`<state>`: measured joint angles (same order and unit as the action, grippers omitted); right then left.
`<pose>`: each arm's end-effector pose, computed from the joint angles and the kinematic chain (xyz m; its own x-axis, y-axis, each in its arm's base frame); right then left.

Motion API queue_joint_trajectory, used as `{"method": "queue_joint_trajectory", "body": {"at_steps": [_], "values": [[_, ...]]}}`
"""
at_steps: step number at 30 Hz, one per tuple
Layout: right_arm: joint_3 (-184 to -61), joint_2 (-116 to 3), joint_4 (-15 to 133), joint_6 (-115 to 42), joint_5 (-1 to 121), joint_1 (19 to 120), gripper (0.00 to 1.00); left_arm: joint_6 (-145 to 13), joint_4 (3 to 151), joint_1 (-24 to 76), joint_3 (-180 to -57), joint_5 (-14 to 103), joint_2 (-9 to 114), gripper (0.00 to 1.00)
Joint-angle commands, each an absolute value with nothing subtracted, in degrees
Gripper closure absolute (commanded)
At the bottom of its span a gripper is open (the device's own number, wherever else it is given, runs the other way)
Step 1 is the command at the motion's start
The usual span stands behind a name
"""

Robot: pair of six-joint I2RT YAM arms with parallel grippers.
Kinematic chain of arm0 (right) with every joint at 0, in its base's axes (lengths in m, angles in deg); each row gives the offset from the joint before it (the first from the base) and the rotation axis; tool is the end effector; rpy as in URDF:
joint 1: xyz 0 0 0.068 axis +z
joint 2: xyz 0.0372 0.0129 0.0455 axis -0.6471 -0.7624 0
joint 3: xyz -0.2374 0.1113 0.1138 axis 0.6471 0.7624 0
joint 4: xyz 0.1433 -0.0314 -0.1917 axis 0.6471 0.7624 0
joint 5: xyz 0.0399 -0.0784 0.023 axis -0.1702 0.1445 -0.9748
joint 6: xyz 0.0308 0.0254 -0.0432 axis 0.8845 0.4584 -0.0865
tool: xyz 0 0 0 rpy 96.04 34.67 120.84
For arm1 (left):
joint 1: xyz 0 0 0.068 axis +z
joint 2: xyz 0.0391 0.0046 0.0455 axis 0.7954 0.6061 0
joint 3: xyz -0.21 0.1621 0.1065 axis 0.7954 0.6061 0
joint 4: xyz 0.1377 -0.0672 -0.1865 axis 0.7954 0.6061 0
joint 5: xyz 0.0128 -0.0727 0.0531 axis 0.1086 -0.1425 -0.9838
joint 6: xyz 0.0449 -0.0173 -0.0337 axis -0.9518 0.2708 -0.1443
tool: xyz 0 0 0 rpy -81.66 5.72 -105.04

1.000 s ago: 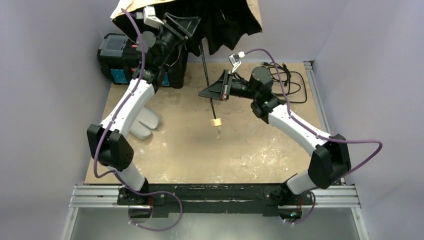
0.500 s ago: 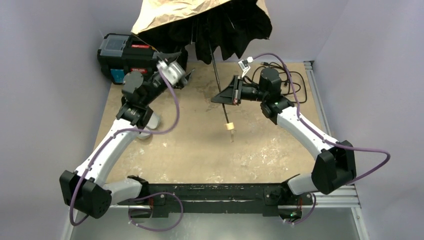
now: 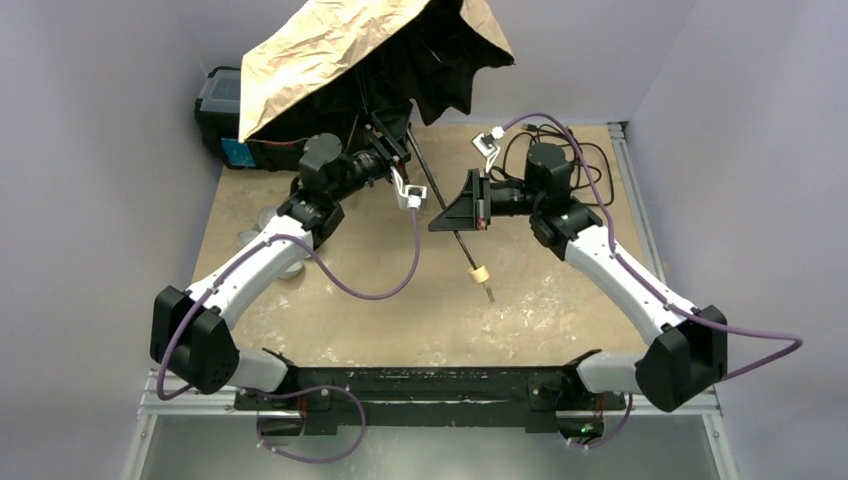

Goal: Open the umbrella

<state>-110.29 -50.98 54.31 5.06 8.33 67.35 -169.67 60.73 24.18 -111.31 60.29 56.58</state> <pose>0.2286 0.1575 0.3821 -0.8210 0.0146 -0.5708 -0.5670 0.0967 0.8180 0.2657 -0.1640 0.3986 0.7896 0.6109 0.0586 -0.0885 0.0188 0.9959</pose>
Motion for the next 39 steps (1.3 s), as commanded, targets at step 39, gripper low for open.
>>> {"method": "queue_joint_trajectory", "body": {"at_steps": [39], "values": [[-111.1,-33.6,71.7,-16.0,2.6,66.1,1.0,-188.3,81.8,44.3,-191.5,54.3,98.3,0.78]]}}
